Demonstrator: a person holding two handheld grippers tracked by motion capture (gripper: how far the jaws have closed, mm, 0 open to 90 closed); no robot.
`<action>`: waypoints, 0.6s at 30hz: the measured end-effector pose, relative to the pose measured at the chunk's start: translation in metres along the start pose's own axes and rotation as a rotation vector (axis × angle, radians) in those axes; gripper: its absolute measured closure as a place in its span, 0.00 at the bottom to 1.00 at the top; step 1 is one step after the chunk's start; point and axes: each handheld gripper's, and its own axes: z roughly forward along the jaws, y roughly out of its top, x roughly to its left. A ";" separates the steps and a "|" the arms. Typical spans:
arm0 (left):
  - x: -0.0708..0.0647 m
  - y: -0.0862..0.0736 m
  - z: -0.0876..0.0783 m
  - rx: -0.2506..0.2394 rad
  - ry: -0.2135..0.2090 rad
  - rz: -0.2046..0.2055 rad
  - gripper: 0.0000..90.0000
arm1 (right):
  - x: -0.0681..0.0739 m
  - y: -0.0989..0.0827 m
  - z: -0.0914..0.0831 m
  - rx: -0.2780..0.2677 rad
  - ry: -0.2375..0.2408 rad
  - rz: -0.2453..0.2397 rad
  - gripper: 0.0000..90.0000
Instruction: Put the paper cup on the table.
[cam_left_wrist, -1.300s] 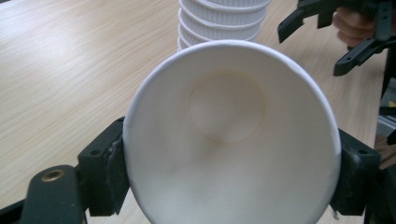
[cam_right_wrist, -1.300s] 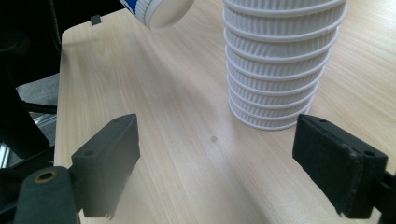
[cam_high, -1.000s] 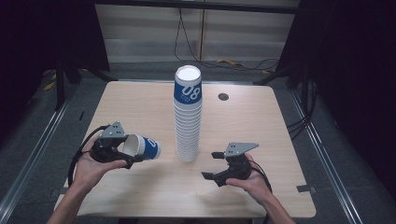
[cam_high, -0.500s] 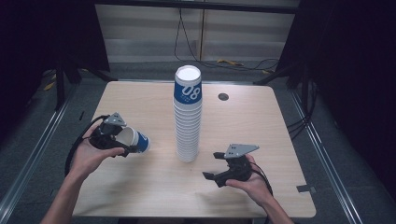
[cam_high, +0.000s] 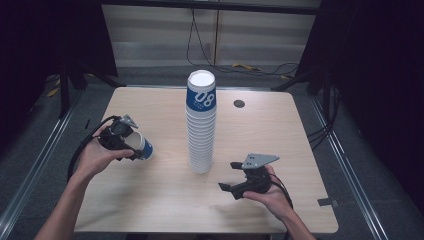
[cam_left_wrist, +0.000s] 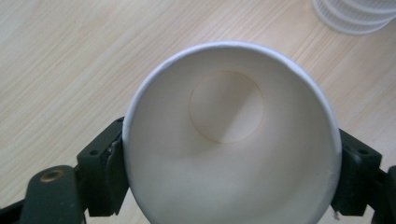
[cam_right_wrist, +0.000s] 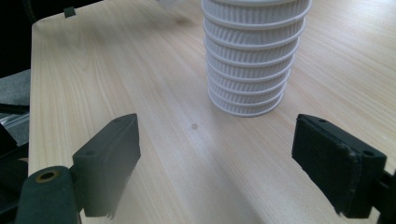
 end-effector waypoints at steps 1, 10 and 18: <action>0.002 0.001 0.001 0.010 0.005 -0.002 0.20 | 0.000 0.000 0.000 -0.001 0.001 0.001 0.17; 0.012 0.003 0.014 0.069 -0.004 -0.016 0.20 | -0.001 0.000 0.001 0.005 0.001 0.004 0.17; 0.009 0.005 0.022 0.094 -0.001 -0.006 0.19 | 0.000 0.000 0.001 0.007 0.004 0.003 0.17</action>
